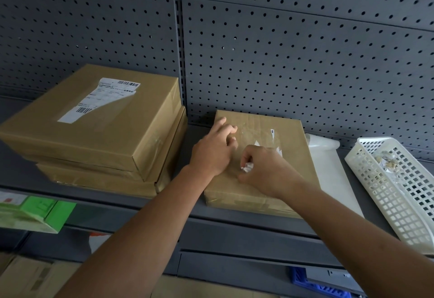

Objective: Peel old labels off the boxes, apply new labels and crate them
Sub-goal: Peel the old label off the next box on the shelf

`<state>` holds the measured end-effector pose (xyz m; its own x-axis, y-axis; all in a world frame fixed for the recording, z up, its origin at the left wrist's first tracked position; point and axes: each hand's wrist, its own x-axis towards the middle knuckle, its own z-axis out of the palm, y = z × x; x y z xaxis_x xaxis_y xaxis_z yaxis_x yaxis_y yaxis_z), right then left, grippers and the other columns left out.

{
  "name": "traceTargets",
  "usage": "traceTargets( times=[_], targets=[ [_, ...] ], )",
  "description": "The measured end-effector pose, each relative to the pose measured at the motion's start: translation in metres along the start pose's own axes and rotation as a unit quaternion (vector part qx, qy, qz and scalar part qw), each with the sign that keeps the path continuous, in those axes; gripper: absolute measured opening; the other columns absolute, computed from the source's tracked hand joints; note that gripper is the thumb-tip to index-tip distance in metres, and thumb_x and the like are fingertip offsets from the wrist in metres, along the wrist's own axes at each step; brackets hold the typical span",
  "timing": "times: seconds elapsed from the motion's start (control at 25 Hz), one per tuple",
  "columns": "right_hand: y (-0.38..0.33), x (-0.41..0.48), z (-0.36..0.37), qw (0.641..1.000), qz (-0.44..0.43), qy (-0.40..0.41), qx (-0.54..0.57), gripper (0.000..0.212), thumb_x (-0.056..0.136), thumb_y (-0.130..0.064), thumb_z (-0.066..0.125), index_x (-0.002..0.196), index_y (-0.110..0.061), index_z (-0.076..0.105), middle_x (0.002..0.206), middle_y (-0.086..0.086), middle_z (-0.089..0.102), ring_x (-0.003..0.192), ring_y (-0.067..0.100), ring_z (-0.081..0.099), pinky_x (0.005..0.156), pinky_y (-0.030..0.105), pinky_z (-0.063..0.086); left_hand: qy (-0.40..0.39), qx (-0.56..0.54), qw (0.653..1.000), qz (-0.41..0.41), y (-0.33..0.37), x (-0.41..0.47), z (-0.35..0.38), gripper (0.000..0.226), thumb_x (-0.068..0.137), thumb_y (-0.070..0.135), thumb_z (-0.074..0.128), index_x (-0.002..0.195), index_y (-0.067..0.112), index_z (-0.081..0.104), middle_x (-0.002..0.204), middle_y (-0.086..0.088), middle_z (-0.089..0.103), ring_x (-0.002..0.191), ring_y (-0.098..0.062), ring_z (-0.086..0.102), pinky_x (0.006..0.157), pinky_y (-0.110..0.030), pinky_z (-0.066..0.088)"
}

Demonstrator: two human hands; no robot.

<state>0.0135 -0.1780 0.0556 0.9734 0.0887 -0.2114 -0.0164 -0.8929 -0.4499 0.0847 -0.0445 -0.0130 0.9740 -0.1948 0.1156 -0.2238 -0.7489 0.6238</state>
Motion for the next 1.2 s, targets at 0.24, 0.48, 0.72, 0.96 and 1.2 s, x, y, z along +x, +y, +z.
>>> traceTargets(
  times=[0.24, 0.48, 0.72, 0.96, 1.2],
  targets=[
    [-0.020, -0.001, 0.010, 0.983, -0.045, 0.042, -0.173, 0.029, 0.091, -0.002, 0.055, 0.119, -0.006, 0.050, 0.106, 0.009, 0.061, 0.089, 0.023, 0.060, 0.068, 0.025, 0.039, 0.004, -0.002, 1.000, -0.008, -0.001, 0.000, 0.002, 0.038, 0.104, 0.034, 0.038, 0.140, 0.034, 0.050, 0.164, 0.018, 0.017, 0.131, -0.021, 0.050, 0.095, -0.040, 0.035],
    [-0.019, 0.003, 0.009, 0.995, -0.005, 0.015, -0.098, 0.018, 0.091, -0.011, 0.055, 0.107, -0.008, 0.047, 0.089, 0.004, 0.052, 0.084, 0.022, 0.058, 0.064, 0.027, 0.038, 0.000, 0.001, 1.000, -0.009, -0.001, 0.001, 0.002, 0.039, 0.103, 0.035, 0.038, 0.140, 0.035, 0.049, 0.164, 0.018, 0.017, 0.131, -0.021, 0.050, 0.095, -0.040, 0.035],
    [0.005, 0.008, -0.017, 0.998, 0.050, -0.017, 0.026, 0.014, 0.087, -0.022, 0.062, 0.098, -0.019, 0.055, 0.092, -0.001, 0.059, 0.074, 0.012, 0.055, 0.060, 0.024, 0.044, -0.008, 0.011, 1.000, -0.001, 0.001, -0.001, -0.001, 0.040, 0.105, 0.035, 0.034, 0.143, 0.034, 0.046, 0.165, 0.017, 0.013, 0.125, -0.016, 0.054, 0.090, -0.039, 0.034],
    [0.021, -0.001, -0.011, 0.998, 0.017, -0.011, 0.065, 0.016, 0.088, -0.035, 0.065, 0.094, -0.022, 0.059, 0.091, -0.001, 0.061, 0.080, 0.014, 0.059, 0.067, 0.027, 0.048, 0.001, 0.002, 1.000, -0.001, -0.001, -0.002, -0.001, 0.038, 0.105, 0.035, 0.035, 0.140, 0.035, 0.048, 0.164, 0.018, 0.016, 0.115, -0.015, 0.059, 0.087, -0.035, 0.035],
    [0.015, 0.006, 0.010, 0.993, -0.013, 0.036, -0.111, 0.016, 0.094, -0.024, 0.053, 0.093, -0.010, 0.060, 0.091, 0.004, 0.060, 0.075, 0.017, 0.058, 0.058, 0.025, 0.043, 0.006, 0.001, 1.000, -0.005, 0.000, -0.002, -0.001, 0.037, 0.103, 0.035, 0.036, 0.138, 0.036, 0.050, 0.163, 0.019, 0.018, 0.123, -0.020, 0.055, 0.091, -0.037, 0.038]
  ],
)
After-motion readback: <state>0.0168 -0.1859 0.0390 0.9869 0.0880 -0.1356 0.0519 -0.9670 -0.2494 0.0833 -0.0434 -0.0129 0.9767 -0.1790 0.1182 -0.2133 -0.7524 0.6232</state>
